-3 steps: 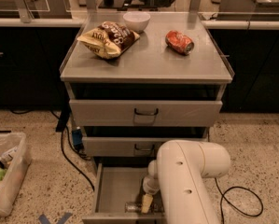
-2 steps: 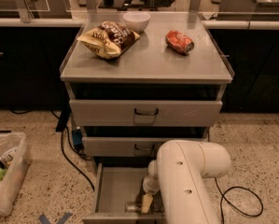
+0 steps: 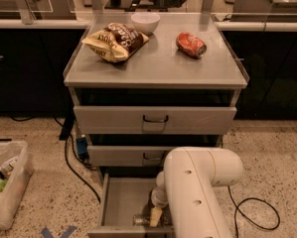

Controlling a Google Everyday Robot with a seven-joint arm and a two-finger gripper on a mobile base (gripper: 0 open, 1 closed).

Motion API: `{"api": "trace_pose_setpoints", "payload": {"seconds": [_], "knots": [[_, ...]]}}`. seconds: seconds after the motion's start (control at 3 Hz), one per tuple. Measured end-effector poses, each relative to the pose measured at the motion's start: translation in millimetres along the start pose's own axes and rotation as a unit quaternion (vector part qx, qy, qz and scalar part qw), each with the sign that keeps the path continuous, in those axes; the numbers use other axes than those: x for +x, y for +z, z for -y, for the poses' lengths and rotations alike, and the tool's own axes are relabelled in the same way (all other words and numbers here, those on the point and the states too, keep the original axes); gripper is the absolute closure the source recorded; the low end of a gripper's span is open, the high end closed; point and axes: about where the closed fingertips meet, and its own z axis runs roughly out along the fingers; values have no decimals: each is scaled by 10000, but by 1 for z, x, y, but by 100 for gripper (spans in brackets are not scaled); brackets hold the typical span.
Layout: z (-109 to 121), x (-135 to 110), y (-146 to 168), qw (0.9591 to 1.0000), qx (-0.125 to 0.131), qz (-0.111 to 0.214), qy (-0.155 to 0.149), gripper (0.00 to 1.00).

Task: Pick water bottle from bottom drawer and place on counter

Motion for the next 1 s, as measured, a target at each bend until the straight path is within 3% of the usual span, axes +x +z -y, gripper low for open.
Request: {"api": "trace_pose_setpoints", "payload": {"seconds": [1.0], "knots": [[0,0,0,10000,-1,0,0,66]]}}
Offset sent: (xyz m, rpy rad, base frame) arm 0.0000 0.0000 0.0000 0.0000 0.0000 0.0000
